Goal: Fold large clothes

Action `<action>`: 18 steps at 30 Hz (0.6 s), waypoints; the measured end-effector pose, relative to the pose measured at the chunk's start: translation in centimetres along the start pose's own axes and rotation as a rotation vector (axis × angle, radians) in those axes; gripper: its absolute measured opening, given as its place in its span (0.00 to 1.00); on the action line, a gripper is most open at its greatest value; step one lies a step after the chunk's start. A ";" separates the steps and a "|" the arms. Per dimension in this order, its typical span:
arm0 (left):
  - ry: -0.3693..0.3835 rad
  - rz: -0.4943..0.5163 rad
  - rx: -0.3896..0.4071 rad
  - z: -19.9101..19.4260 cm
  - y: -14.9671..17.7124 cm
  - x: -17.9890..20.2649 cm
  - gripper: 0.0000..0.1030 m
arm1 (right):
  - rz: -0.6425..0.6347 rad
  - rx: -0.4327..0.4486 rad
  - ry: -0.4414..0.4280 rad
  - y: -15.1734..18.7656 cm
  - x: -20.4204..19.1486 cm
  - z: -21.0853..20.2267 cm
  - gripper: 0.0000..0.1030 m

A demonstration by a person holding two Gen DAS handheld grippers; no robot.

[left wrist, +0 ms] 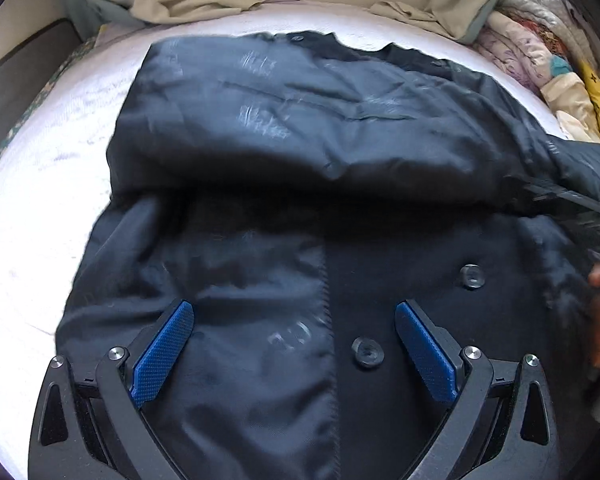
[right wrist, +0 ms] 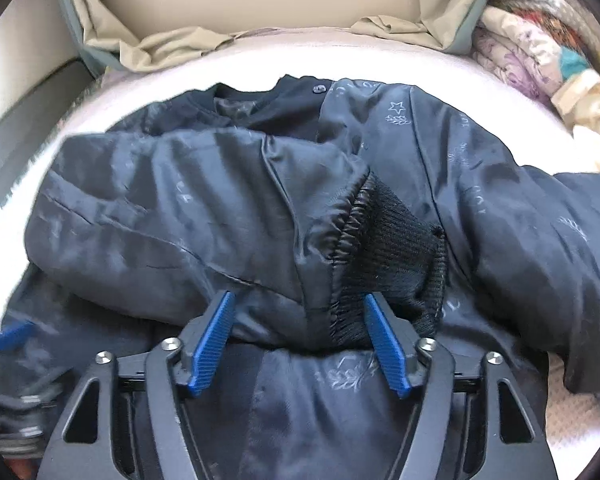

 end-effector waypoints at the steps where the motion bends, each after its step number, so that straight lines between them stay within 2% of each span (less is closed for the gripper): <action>1: -0.001 -0.001 0.010 0.1 0.1 -0.1 1.00 | 0.021 0.005 -0.013 -0.3 0.1 -0.6 0.69; 6: 0.004 0.015 0.038 0.5 0.5 0.2 1.00 | 0.071 0.054 -0.022 -1.8 1.2 -3.8 0.72; 11: 0.014 0.003 0.056 0.6 0.7 -0.2 1.00 | 0.143 0.100 0.017 -3.1 5.0 -7.3 0.73; 14: 0.011 0.003 0.065 0.8 0.8 -0.1 1.00 | 0.235 0.127 0.054 -3.7 9.2 -9.7 0.73; 18: 0.010 0.003 0.073 0.7 0.9 -0.1 1.00 | 0.495 0.150 0.122 -3.0 18.3 -13.4 0.73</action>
Point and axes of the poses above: each gripper's, at about its wrist camera, not at the fingertips, and z roughly the way its jaws point, x to its right, y to its underside, the point moved 2 cm from there along z, roughly the way its jaws point, and after that the axes turned 15 degrees about x, right-handed, at the moved point
